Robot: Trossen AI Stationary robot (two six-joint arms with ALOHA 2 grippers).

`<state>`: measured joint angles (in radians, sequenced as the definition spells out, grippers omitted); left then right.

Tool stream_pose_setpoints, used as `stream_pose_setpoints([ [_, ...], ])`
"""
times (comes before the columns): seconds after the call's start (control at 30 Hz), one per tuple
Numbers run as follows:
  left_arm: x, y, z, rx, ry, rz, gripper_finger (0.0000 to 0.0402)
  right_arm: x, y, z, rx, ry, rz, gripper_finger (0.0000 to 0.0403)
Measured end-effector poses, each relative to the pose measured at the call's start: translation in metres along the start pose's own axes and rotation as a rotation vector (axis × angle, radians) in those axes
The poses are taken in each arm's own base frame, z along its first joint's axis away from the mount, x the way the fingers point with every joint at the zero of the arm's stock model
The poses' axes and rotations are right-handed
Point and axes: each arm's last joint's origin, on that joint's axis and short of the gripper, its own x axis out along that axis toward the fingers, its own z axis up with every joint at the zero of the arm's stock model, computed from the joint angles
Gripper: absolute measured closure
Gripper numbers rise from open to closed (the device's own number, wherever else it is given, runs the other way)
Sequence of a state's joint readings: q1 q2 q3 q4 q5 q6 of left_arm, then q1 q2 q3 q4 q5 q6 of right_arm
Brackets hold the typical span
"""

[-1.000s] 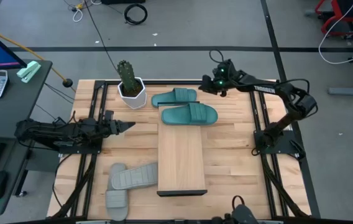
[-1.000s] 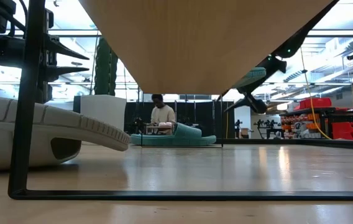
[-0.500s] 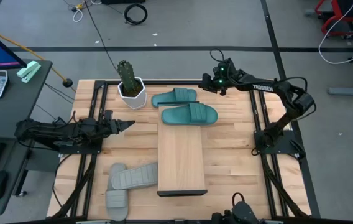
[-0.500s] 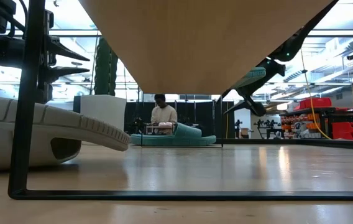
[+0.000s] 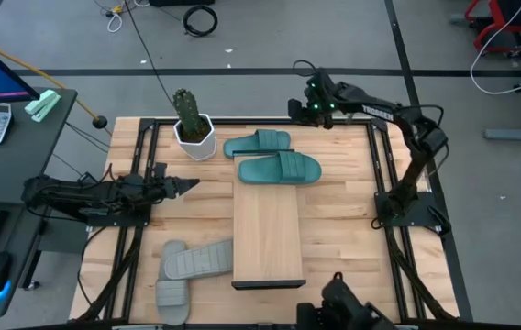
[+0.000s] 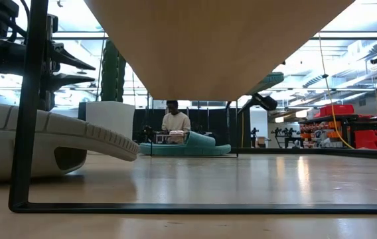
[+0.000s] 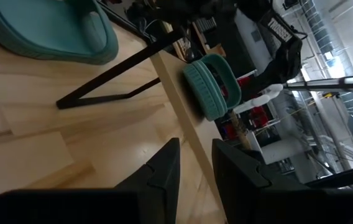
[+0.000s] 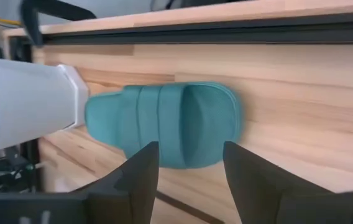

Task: Pick and place slides into the shelf
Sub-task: Put the green slide on the shelf

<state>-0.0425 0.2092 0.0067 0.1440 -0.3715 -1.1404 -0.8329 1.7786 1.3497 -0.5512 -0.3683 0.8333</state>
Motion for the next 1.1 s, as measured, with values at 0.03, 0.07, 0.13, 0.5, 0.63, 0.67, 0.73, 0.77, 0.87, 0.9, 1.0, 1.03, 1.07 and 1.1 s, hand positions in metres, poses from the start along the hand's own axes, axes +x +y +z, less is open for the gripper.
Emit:
stream_pose_setpoints([
  [0.03, 0.000, 0.000, 0.000, 0.000, 0.001, -0.001, 0.0301, 0.003, 0.001, 0.002, 0.006, 0.011, -0.011, 0.0217],
  [0.07, 0.000, 0.000, 0.000, -0.001, 0.001, -0.001, 0.0301, 0.006, 0.001, 0.004, 0.011, 0.023, -0.018, 0.0217],
  [0.13, 0.000, 0.000, 0.000, -0.001, 0.001, -0.001, 0.0301, 0.014, 0.000, 0.006, 0.027, 0.058, -0.030, 0.0217],
  [0.5, 0.000, 0.000, 0.000, -0.027, 0.000, -0.002, 0.0302, 0.058, -0.016, 0.002, 0.083, 0.181, -0.086, 0.0217],
  [0.63, 0.000, -0.001, 0.000, -0.032, -0.002, -0.008, 0.0302, 0.066, -0.020, 0.001, 0.084, 0.188, -0.107, 0.0217],
  [0.67, 0.000, -0.001, 0.000, -0.035, -0.003, -0.010, 0.0301, 0.068, -0.021, 0.001, 0.079, 0.182, -0.117, 0.0217],
  [0.73, 0.000, -0.001, 0.000, -0.050, -0.003, -0.010, 0.0301, 0.069, -0.022, 0.001, 0.072, 0.174, -0.128, 0.0217],
  [0.77, 0.000, -0.001, 0.000, -0.056, -0.003, -0.010, 0.0301, 0.070, -0.022, 0.001, 0.073, 0.171, -0.133, 0.0217],
  [0.87, 0.000, -0.001, 0.000, -0.058, -0.003, -0.010, 0.0303, 0.075, -0.025, 0.001, 0.076, 0.176, -0.145, 0.0217],
  [0.9, 0.000, -0.001, 0.000, -0.058, -0.003, -0.010, 0.0303, 0.077, -0.025, 0.000, 0.077, 0.180, -0.150, 0.0217],
  [1.0, 0.000, -0.001, 0.000, -0.059, -0.003, -0.010, 0.0301, 0.081, -0.025, 0.001, 0.085, 0.160, -0.143, 0.0217],
  [1.03, 0.000, -0.001, 0.000, -0.059, -0.004, -0.010, 0.0301, 0.082, -0.024, 0.002, 0.091, 0.152, -0.131, 0.0217],
  [1.07, 0.000, -0.001, 0.000, -0.059, -0.003, -0.010, 0.0301, 0.083, -0.022, 0.003, 0.095, 0.149, -0.110, 0.0217],
  [1.1, 0.000, -0.001, 0.000, -0.060, -0.003, -0.010, 0.0301, 0.083, -0.021, 0.003, 0.100, 0.147, -0.097, 0.0217],
])
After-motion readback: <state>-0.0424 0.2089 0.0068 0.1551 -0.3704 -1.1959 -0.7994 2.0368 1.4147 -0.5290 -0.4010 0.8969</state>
